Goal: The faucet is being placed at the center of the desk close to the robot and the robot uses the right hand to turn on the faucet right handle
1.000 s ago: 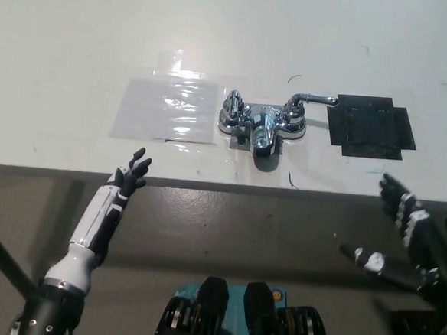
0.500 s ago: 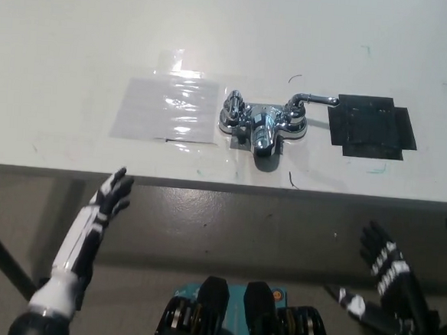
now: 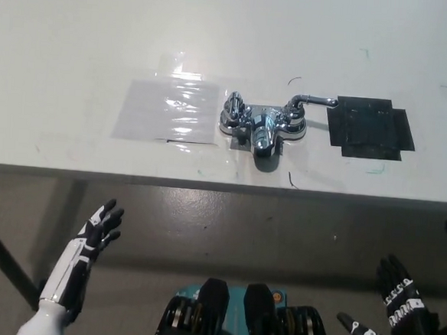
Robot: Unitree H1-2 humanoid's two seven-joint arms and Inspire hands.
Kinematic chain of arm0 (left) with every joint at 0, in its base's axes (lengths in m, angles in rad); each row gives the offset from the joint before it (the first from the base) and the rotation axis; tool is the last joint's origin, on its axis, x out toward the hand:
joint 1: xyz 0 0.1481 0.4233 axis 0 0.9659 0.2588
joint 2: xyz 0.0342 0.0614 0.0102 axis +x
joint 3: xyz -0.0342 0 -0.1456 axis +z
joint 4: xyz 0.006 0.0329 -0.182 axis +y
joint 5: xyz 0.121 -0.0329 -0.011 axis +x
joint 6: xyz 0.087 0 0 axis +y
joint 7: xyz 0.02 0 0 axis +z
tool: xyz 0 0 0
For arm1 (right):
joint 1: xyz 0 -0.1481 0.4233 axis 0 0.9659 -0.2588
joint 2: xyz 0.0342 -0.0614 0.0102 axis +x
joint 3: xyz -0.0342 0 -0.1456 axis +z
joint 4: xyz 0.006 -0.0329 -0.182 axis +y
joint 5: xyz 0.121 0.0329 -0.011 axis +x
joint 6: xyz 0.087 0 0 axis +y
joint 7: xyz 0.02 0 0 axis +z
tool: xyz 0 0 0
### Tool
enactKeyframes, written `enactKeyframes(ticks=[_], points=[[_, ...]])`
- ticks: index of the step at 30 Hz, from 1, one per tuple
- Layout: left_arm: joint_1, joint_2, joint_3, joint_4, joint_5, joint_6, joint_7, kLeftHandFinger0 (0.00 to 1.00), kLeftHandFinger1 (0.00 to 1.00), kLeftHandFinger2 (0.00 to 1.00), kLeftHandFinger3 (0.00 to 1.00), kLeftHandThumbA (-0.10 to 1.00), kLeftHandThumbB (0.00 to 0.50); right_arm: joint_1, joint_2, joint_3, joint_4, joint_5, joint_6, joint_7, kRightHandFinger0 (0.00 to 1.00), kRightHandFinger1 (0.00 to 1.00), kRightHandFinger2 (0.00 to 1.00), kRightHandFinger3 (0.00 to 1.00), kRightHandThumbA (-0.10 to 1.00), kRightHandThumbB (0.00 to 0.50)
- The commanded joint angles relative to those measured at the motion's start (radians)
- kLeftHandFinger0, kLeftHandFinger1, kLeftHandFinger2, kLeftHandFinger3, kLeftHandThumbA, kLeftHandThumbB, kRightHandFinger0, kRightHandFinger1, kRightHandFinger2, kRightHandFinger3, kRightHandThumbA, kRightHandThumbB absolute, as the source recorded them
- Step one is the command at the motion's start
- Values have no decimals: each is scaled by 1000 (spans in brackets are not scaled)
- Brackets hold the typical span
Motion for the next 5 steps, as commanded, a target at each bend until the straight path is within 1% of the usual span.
enactKeyframes(ticks=[1,3,5], points=[[8,6,2,-27,-24,-9,-9,1000,1000,1000,1000,1000,134,2,-9,14,-13,53,-82,-15,1000,1000,1000,1000,1000,273],[17,5,3,-23,-26,-14,-7,1000,1000,1000,1000,1000,140,7,-11,21,-10,52,-87,-15,1000,1000,1000,1000,1000,274],[28,4,2,-19,-24,-23,-6,1000,1000,1000,1000,1000,135,14,-13,24,-11,54,-85,-16,1000,1000,1000,1000,1000,281]])
